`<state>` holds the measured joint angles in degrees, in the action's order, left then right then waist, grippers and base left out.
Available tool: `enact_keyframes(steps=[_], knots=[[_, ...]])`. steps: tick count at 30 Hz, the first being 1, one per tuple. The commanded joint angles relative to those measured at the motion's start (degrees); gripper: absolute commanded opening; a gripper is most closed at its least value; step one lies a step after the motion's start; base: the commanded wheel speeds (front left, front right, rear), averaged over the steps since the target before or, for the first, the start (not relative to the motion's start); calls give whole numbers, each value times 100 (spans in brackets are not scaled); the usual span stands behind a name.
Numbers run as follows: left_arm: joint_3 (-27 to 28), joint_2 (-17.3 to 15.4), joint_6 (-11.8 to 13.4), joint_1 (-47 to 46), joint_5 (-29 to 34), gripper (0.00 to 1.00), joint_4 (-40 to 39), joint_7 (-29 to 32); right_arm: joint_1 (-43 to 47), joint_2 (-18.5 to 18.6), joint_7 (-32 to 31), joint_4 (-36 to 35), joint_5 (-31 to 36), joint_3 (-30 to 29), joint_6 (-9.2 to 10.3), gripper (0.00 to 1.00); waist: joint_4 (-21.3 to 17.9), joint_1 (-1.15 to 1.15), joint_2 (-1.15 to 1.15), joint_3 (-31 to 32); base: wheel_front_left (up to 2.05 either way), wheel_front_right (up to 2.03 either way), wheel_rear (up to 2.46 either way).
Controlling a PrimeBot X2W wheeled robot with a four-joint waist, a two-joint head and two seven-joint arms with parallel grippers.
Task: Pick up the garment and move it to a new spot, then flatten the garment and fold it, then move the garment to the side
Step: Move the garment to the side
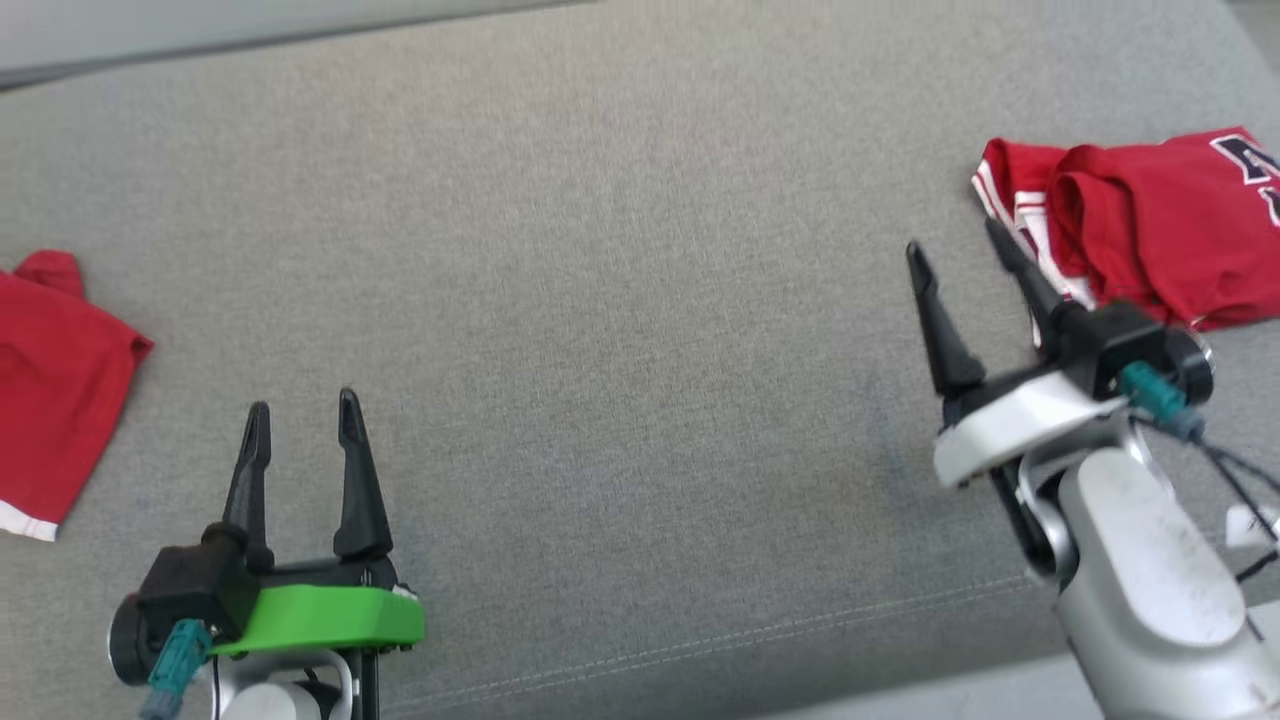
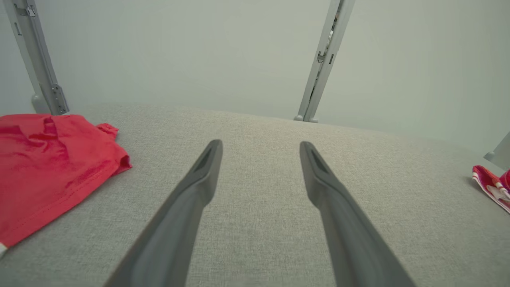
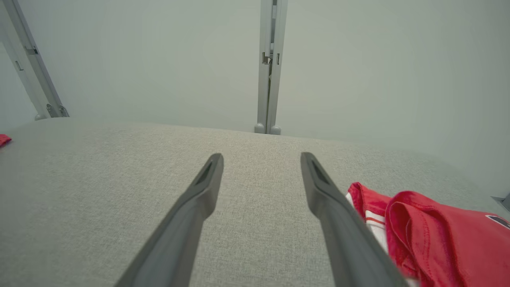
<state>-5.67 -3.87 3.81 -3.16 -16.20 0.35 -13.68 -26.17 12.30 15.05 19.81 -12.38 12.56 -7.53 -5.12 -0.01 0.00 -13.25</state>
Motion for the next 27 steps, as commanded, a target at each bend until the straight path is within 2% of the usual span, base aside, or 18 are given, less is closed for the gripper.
enact_keyframes(steps=[1, 5, 14, 24, 27], knots=[[31, 31, 47, 155, -108, 100, 129, -59, 304, -89, 13, -116, 93, 23, 9, 100, 58, 1, 0, 552, 0, 0, 0], [14, 55, -30, 335, -249, 100, 446, -122, 896, -339, 13, -304, 96, -46, 9, 100, 40, 1, 0, 915, 0, 0, 0], [62, 38, -223, 717, 317, 100, 527, -153, 1937, -667, 13, -625, 201, -212, 9, 100, 88, 1, 0, 1328, 0, 0, 0], [137, 86, -412, 893, 406, 100, 633, -149, 2406, -828, 13, -801, 372, -351, 8, 100, 107, 1, 0, 1407, 0, 0, 0], [234, 92, -325, 899, 317, 100, 666, -149, 2458, -850, 13, -829, 414, -300, 8, 100, 96, 1, 0, 1410, 0, 0, 0]])
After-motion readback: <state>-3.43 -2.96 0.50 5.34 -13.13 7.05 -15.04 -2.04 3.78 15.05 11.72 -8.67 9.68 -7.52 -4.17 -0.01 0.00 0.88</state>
